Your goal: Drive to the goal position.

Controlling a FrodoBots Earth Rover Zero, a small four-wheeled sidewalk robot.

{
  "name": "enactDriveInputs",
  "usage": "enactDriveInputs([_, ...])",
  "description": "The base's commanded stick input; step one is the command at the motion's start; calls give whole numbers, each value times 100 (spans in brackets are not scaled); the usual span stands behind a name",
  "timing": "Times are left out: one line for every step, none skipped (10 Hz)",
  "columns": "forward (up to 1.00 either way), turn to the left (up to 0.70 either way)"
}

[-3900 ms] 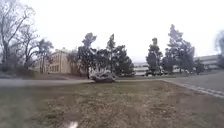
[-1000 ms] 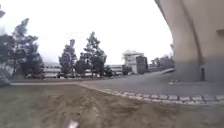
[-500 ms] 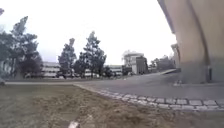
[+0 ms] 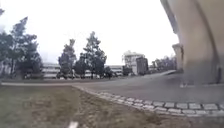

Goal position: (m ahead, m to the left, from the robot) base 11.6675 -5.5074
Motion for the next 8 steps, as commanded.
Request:
enactDriveInputs([70, 0])
enactDriveInputs([70, 0])
enactDriveInputs([70, 0])
enactDriveInputs([70, 0])
enactDriveInputs([70, 0])
enactDriveInputs([70, 0])
enactDriveInputs([70, 0])
enactDriveInputs([70, 0])
